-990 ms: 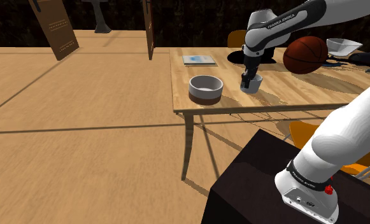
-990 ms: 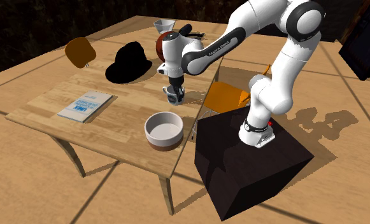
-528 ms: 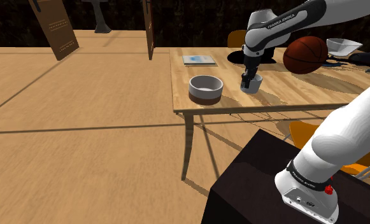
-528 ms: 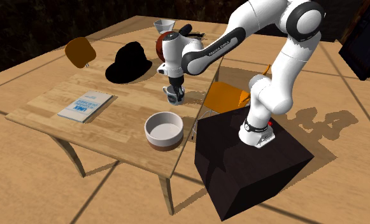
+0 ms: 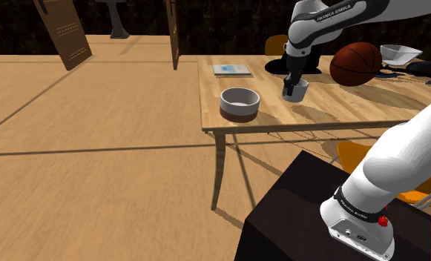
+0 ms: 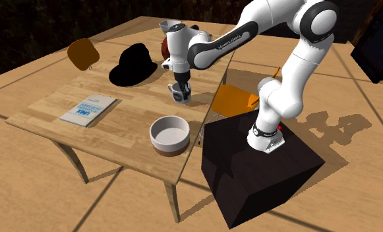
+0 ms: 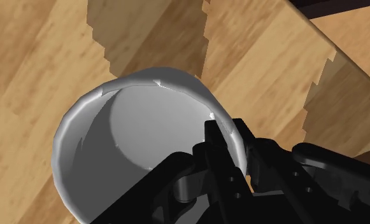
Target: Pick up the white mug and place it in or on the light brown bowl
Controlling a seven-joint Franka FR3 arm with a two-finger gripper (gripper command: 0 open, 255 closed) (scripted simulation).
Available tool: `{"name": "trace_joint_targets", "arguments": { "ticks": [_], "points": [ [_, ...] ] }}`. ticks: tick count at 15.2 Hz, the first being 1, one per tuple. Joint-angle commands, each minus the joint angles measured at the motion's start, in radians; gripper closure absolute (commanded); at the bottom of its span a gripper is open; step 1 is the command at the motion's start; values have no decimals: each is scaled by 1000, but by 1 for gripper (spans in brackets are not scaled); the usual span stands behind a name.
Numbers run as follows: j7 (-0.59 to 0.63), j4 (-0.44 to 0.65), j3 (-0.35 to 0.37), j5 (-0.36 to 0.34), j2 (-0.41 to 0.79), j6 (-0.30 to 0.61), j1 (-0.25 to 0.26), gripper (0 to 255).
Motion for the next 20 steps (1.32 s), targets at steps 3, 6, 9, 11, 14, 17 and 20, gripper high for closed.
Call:
{"name": "trace_joint_targets", "arguments": {
  "ticks": [3,6,9,11,14,17,20],
  "points": [
    [-2,40,6,1,-18,-58,1,255],
    [-4,72,10,2,-28,-99,2,255],
    [-6,106,13,3,-35,-140,3,255],
    [-8,129,16,5,-39,-168,4,255],
    [-11,165,19,6,-43,-208,5,255],
    [-14,204,22,8,-45,-248,6,255],
    [-17,244,25,10,-45,-288,8,255]
  ]
}}
